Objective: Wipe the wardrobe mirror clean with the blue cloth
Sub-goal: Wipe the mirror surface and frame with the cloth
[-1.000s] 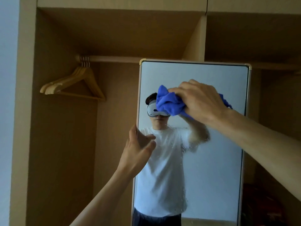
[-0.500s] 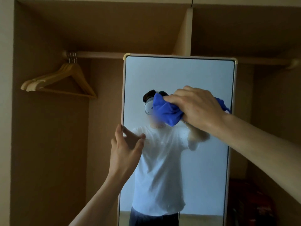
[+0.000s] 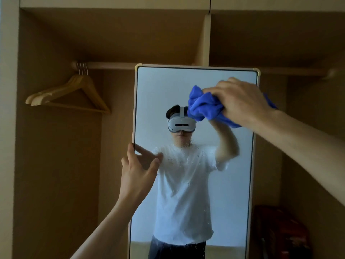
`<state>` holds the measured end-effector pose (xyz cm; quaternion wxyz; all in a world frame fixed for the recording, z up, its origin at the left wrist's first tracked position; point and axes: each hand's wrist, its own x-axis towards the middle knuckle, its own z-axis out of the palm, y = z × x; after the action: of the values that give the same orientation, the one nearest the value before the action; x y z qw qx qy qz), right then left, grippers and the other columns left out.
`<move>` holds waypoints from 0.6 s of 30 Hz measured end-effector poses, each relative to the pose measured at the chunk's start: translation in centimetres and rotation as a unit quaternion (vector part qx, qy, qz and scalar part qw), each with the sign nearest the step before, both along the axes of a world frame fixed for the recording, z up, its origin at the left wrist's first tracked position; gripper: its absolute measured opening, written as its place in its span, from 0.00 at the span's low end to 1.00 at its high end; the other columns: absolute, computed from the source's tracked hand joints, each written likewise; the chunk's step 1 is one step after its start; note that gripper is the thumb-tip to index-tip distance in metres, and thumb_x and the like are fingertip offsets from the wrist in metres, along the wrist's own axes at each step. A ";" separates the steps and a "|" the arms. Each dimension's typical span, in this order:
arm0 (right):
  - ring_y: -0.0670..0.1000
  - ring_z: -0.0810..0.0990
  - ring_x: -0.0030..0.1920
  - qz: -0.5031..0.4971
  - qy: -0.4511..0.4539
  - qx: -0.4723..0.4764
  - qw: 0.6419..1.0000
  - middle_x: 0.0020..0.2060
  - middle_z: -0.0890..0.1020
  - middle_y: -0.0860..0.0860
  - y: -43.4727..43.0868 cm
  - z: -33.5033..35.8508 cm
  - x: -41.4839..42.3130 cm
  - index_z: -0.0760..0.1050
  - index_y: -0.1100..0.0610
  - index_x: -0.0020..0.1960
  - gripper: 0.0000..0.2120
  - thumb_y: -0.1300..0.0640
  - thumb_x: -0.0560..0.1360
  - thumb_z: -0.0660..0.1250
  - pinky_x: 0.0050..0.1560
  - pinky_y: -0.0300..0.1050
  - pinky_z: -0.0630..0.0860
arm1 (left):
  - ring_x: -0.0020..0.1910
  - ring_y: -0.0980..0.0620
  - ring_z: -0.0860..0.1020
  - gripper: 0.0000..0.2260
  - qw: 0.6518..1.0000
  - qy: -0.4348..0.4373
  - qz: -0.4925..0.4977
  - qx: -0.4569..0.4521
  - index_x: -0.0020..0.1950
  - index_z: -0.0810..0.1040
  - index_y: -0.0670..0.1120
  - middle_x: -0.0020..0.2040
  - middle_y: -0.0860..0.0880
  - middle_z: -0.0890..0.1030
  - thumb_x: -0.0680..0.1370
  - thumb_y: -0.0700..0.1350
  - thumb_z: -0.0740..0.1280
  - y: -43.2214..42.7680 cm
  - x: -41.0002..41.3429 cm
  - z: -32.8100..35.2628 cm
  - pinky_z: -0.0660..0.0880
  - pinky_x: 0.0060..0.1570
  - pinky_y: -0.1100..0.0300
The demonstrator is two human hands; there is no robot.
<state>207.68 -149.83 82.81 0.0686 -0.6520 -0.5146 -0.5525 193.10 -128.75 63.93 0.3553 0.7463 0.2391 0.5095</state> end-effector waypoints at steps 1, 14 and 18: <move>0.54 0.75 0.49 -0.009 -0.002 0.013 1.000 0.45 0.79 0.49 -0.5 0.9 0.5 0.76 0.47 0.56 0.07 0.50 0.79 0.64 0.40 0.50 0.70 | 0.70 0.41 0.71 0.42 1.000 -0.001 0.003 0.000 0.82 0.46 0.55 0.77 0.45 0.61 0.78 0.61 0.68 -0.1 0.1 0.0 0.75 0.63 0.42; 0.53 0.76 0.48 -0.018 0.007 -0.065 0.998 0.46 0.80 0.47 -1.9 -4.8 1.7 0.76 0.49 0.59 0.13 0.60 0.76 0.68 0.39 0.49 0.75 | 0.73 0.39 0.67 0.46 0.999 -0.030 0.029 -0.015 0.83 0.47 0.52 0.77 0.45 0.61 0.73 0.66 0.66 -1.9 1.1 -0.1 0.72 0.67 0.36; 0.53 0.76 0.47 -0.018 0.014 -0.067 0.997 0.46 0.79 0.47 -2.2 -6.1 1.8 0.76 0.49 0.60 0.15 0.62 0.76 0.65 0.41 0.51 0.76 | 0.75 0.39 0.65 0.49 0.999 -0.024 0.032 -0.015 0.83 0.46 0.52 0.79 0.44 0.59 0.72 0.69 0.66 -2.4 1.0 0.0 0.70 0.69 0.36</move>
<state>209.44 -151.99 76.76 0.0218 -0.6721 -0.5378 -0.5085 194.09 -131.13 63.95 0.3558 0.7204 0.2623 0.5344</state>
